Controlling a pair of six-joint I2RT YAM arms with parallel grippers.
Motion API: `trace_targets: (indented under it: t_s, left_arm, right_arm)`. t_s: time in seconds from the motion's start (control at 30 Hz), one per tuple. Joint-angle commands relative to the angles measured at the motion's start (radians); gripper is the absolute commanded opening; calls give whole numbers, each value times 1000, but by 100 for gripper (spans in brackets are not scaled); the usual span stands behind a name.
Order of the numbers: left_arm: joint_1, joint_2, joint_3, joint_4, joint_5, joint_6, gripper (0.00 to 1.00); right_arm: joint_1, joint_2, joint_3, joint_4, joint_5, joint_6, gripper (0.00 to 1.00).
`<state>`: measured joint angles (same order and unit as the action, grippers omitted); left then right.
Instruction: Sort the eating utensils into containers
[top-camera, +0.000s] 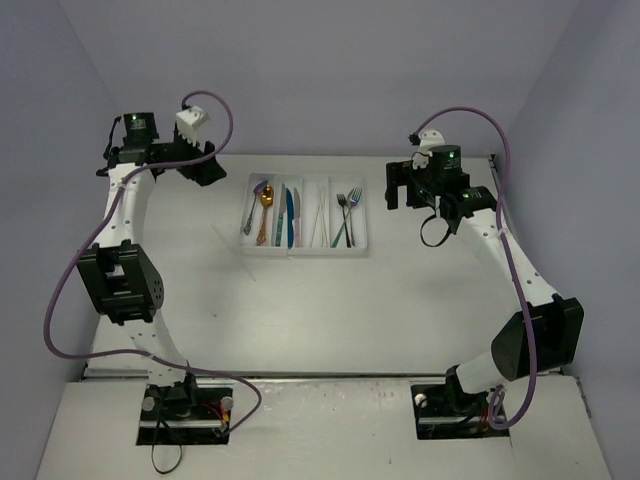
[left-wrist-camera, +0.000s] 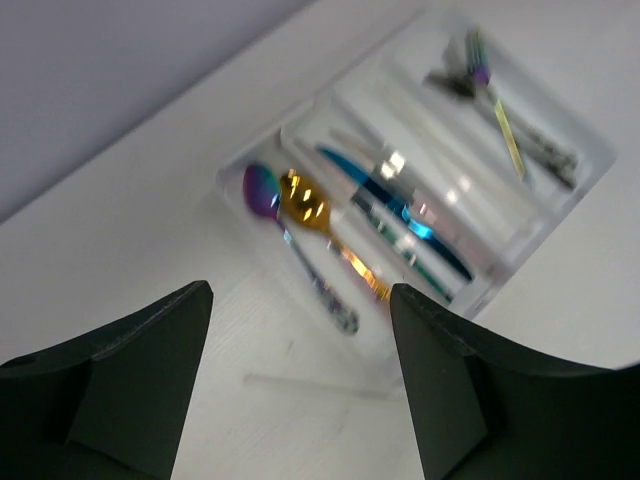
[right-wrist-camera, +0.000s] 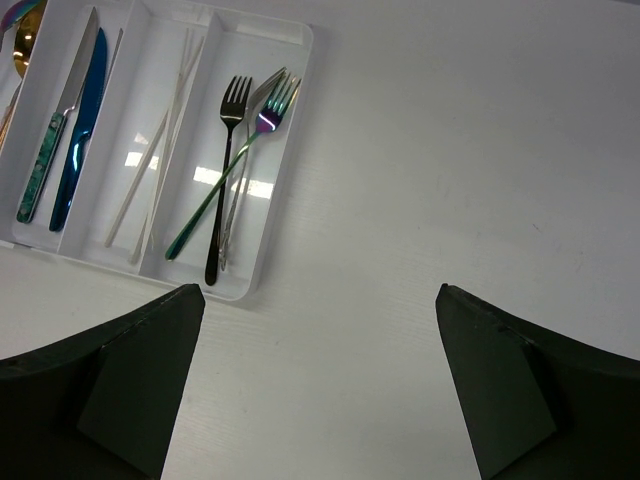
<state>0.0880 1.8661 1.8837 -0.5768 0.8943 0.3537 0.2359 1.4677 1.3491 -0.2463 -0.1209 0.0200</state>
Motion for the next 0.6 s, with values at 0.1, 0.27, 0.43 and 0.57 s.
trace_targets:
  t_s: [0.1,0.27,0.43,0.57]
  left_arm:
    - [3,44,-19,-405,25,816,68]
    - [-2,118,-24,-596,-67,1225,59]
    - [-22,177,-49,-637,-189,1404,55]
    - [-36,234,-42,-651,-259,1469,56]
  right_arm:
    - [-4,-46,5,45,-13,-12,100]
    - [-4,-47,4,45,-11,-12,100]
    - [-4,-46,-4,44,-9,-12,100]
    - [-6,-45,-11,45,-5,-12,100]
